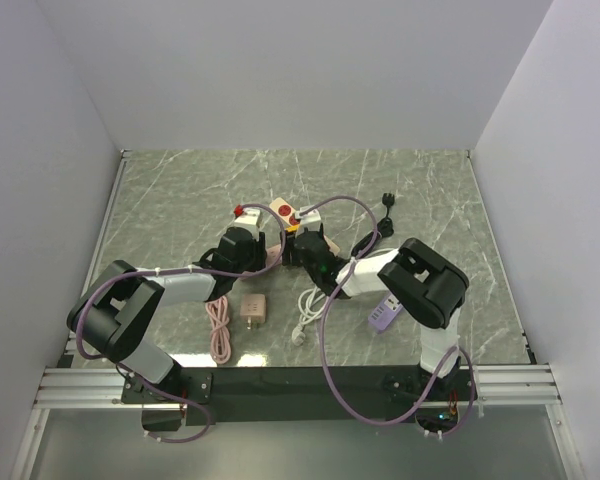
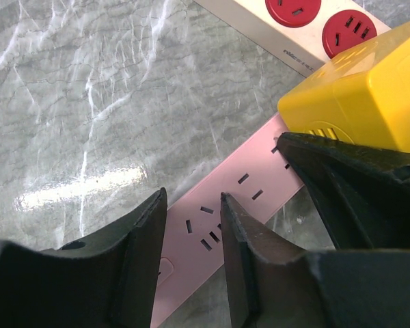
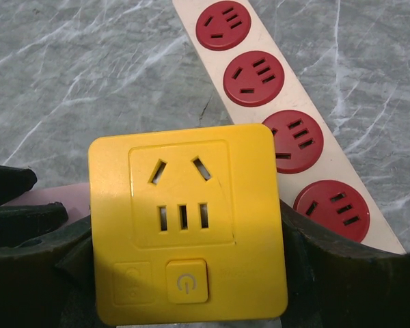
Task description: Insert the plug
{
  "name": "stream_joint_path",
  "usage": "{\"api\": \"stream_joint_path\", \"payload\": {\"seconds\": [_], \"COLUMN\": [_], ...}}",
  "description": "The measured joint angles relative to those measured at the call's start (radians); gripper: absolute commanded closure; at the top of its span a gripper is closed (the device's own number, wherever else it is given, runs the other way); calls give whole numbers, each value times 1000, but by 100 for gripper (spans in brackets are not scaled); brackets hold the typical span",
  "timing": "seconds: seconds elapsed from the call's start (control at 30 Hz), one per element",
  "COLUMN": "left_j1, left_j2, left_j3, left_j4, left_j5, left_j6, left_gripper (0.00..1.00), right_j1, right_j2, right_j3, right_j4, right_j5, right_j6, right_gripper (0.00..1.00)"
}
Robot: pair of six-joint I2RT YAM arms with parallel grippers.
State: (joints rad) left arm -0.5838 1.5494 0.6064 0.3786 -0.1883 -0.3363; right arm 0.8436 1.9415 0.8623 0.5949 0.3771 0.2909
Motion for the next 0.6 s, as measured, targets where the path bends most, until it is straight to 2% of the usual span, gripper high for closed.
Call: {"api": "stream_joint_path", "payload": {"seconds": [0.07,0.1,0.37,0.4,0.6], "left_j1": [0,0,-2,-2,-2], "left_j2": [0,0,6,6,13], "left_j3": [0,0,7,8,14], "left_j4": [-1,-1,-3,-4,-10], "left_j5": [1,2,8,8,8], "left_j6": [0,-1,-10,-11,-21], "left_gripper": [54,53,47,47,48], "right_j1": [-5,-7,-12,-12,-14], "right_j2": [-18,-24,-81,-87,-109], "right_j3": [0,0,-11,-12,-19], "right_j4": [-11,-15,-91,-100,-153], "right_j5": [-16,-22,-89,-95,-178], "right_j6": [0,0,1,2,51], "right_gripper": [82,74,44,4,3]}}
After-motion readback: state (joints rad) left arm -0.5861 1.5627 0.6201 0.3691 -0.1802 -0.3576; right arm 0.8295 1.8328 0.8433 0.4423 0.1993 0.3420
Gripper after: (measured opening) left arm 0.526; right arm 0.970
